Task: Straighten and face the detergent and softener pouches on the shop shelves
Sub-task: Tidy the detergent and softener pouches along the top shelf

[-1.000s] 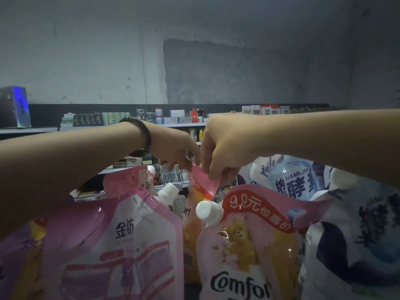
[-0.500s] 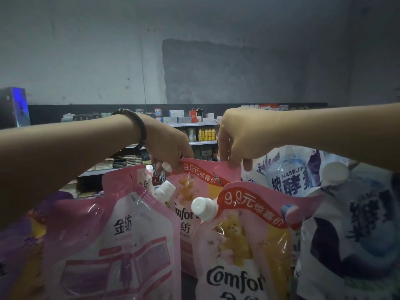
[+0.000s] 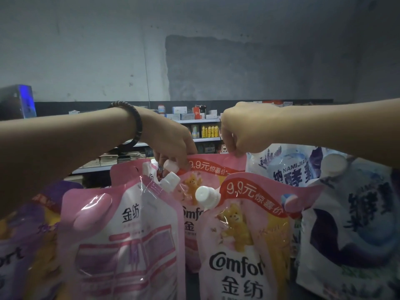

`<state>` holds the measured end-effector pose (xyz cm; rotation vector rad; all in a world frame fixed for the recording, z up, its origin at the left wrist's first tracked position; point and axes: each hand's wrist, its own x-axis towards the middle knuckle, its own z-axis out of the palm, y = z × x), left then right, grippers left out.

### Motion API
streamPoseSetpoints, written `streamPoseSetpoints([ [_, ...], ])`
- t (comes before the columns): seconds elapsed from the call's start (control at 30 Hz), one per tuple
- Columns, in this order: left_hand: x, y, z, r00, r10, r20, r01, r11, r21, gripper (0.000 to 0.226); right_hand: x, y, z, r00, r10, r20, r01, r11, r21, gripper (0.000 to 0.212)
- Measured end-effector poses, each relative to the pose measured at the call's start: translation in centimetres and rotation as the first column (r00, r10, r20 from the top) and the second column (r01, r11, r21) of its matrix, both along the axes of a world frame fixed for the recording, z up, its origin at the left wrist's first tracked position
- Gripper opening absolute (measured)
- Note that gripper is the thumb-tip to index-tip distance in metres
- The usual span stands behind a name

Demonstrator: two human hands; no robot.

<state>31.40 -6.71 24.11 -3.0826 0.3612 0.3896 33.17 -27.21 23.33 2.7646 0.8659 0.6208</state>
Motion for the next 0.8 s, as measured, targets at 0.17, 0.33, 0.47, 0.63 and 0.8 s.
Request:
streamPoseSetpoints([
  [0.17, -0.4, -0.2, 0.1, 0.998, 0.005, -0.067, -0.01, 0.997, -0.08, 0.013, -0.2, -0.2, 0.2, 0.999, 0.008, -0.041, -0.008, 1.0, 0.0, 0.016],
  [0.33, -0.8, -0.1, 0.3, 0.994, -0.013, -0.109, 0.003, 0.996, -0.089, 0.019, -1.2, -1.0, 0.2, 0.997, 0.065, -0.042, -0.064, 0.998, 0.026, 0.019],
  [0.47, -1.3, -0.1, 0.3, 0.988, -0.026, -0.154, 0.007, 0.993, -0.12, 0.021, -2.4, -1.4, -0.3, 0.988, 0.149, 0.034, -0.149, 0.989, -0.004, 0.018],
  [0.63, -1.6, -0.3, 0.2, 0.986, -0.038, -0.164, 0.016, 0.99, -0.138, 0.019, -3.6, -2.3, 0.2, 0.995, 0.092, -0.04, -0.091, 0.995, 0.038, 0.022],
  [0.8, -1.8, -1.5, 0.0, 0.988, -0.059, -0.142, 0.038, 0.988, -0.152, 0.024, -3.4, -2.7, 0.1, 0.998, -0.007, -0.057, 0.011, 0.998, 0.063, 0.022],
])
